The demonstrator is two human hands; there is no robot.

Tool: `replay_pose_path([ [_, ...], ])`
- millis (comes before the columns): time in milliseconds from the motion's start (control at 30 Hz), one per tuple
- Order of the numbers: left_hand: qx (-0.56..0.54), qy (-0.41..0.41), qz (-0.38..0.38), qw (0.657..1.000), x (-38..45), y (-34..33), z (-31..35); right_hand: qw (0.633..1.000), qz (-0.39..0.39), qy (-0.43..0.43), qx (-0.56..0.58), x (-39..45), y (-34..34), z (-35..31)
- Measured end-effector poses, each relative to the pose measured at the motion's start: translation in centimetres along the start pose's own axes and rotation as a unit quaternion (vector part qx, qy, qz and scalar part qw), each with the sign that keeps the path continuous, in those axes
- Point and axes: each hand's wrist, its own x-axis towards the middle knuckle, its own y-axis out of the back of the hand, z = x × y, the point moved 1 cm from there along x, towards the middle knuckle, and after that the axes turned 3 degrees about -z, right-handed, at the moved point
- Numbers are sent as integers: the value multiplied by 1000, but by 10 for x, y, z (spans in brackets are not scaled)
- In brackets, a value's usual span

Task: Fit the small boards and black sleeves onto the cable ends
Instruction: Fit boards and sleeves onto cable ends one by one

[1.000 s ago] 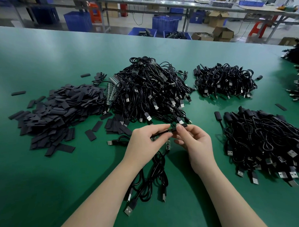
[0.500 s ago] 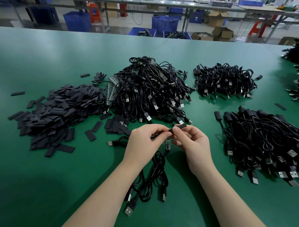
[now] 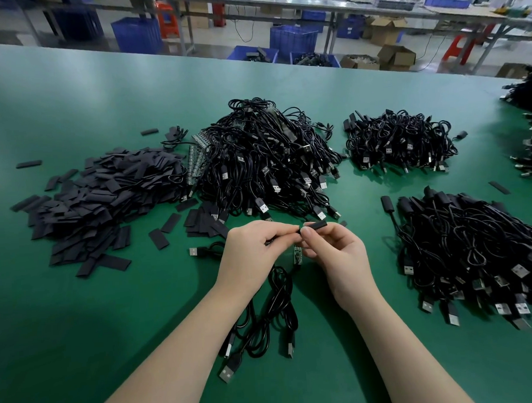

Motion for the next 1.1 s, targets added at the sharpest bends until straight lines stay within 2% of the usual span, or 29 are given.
replay_pose_path([
  [200, 9, -17, -33, 999, 1, -1, 2, 1000, 17, -13, 18, 3, 3, 2],
  [467, 19, -21, -18, 999, 0, 0, 2, 1000, 3, 2, -6, 2, 2, 4],
  [633, 1, 32, 9, 999, 4, 0, -1, 976, 62, 121, -168, -6, -3, 2],
  [700, 0, 43, 22, 999, 5, 1, -3, 964, 61, 158, -206, -7, -5, 0],
  [1100, -5, 57, 10, 998, 4, 4, -4, 953, 46, 167, -249, -9, -7, -2],
])
